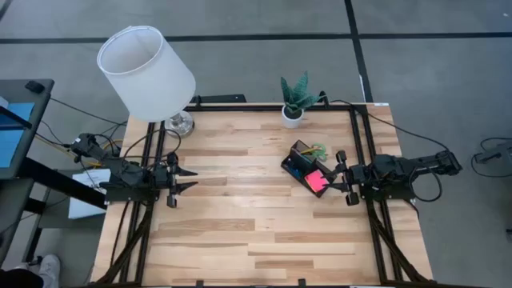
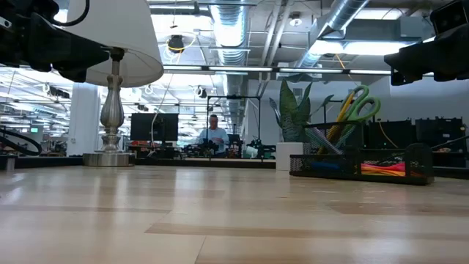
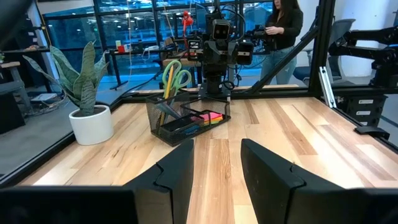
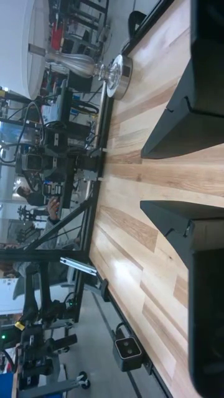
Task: Pick and place office supplies into organizer
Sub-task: Return to Home Position
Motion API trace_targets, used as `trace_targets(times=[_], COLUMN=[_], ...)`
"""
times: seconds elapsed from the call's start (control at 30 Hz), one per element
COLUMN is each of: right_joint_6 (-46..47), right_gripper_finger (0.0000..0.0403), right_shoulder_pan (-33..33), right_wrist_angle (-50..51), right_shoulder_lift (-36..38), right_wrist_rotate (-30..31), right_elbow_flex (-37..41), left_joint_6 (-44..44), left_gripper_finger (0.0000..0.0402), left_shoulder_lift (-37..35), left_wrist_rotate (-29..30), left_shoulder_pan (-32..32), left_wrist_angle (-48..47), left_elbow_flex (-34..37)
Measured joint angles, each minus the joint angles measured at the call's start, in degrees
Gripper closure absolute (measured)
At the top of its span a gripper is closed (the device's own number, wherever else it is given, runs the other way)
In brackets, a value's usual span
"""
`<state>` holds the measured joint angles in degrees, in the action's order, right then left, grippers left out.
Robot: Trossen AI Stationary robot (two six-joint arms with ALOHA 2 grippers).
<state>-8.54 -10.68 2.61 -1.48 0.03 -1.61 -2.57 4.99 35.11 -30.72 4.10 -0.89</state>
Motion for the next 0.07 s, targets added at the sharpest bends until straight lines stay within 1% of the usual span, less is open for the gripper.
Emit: trace_targets(times=[0.07], right_joint_6=[0.0], right_gripper_finger=[0.029], right_shoulder_pan=[0.0], right_wrist_angle=[0.0], right_shoulder_lift=[0.0], right_wrist_rotate=[0.0], right_elbow_flex=[0.0], left_joint_6=[-0.1], left_gripper_finger=[0.0276], left_shoulder_lift=[0.0], left_wrist_rotate=[0.0], left_shoulder_pan=[0.0], left_wrist_angle=[0.0], left_elbow_flex=[0.0])
